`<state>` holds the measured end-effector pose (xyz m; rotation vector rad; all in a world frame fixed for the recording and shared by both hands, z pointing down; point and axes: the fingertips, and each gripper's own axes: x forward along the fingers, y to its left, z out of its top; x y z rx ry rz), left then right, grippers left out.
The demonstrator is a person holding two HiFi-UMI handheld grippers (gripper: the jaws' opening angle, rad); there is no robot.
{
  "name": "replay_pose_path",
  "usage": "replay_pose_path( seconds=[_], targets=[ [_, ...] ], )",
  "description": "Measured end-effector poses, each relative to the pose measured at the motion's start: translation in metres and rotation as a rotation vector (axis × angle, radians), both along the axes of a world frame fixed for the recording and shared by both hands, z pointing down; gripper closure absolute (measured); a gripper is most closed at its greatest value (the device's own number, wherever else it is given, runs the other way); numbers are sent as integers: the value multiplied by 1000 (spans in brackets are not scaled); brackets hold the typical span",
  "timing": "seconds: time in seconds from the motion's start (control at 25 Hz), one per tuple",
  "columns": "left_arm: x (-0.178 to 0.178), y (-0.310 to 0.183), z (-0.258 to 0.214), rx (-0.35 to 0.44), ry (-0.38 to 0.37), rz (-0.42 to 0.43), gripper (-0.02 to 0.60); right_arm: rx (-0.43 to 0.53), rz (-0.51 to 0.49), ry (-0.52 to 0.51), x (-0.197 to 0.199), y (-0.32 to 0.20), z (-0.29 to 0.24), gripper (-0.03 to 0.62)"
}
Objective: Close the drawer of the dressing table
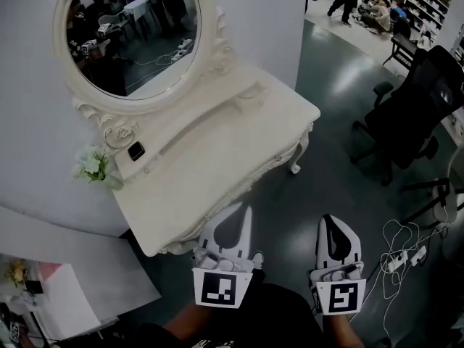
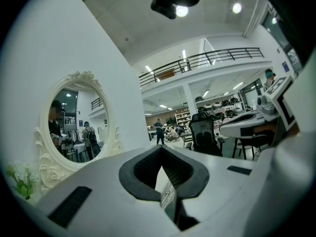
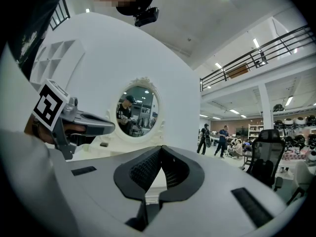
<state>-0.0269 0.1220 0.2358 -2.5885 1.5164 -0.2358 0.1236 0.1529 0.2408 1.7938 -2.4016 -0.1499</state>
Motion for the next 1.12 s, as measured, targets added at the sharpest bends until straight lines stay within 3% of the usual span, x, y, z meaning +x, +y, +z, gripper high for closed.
replay_pose_path(
  seconds=[0.2, 0.4, 0.72, 1.0, 1.12],
  targets=[
    [-5, -24, 4, -11, -2, 15, 580, -10, 23, 9, -5, -22, 0, 595],
    [-7, -45, 7, 4, -21, 49, 580, 59, 33, 1, -13, -38, -6, 595],
    [-12, -59, 12, -8, -12, 77, 581, 19, 91, 9, -12, -44, 1, 595],
    [-14, -58, 14, -11, -2, 75, 580, 13, 97, 15, -8, -44, 5, 595],
    [-19, -64, 15, -8, 8, 54, 580, 63, 58, 14, -16, -51, -4, 595]
  ],
)
